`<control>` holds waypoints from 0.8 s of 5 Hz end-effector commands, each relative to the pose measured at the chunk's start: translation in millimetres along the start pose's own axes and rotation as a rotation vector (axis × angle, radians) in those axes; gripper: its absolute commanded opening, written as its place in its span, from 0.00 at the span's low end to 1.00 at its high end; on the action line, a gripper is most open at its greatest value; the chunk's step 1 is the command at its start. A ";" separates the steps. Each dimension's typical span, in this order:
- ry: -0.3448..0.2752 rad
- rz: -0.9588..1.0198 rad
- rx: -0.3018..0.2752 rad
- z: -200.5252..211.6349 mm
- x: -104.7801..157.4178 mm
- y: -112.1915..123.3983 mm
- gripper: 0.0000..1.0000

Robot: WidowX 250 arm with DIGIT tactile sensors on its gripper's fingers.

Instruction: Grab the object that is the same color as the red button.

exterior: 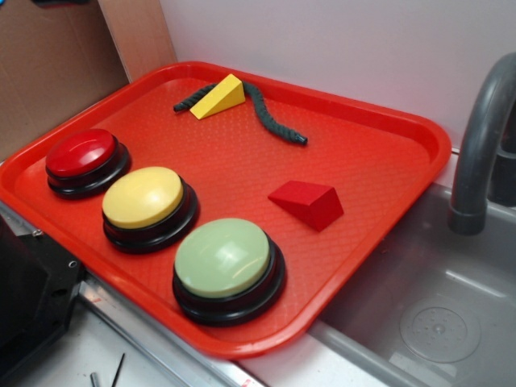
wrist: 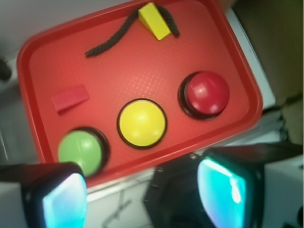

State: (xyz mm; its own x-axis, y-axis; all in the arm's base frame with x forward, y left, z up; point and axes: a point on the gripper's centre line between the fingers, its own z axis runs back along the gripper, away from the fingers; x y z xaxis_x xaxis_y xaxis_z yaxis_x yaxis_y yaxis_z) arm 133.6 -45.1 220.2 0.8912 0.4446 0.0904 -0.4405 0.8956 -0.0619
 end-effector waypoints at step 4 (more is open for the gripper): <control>0.040 0.913 0.003 -118.4 46.4 -111.8 1.00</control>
State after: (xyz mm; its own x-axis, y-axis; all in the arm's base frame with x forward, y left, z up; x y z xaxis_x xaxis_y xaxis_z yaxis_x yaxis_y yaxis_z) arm 227.0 -130.2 98.4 0.1976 0.9802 -0.0124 -0.9798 0.1971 -0.0330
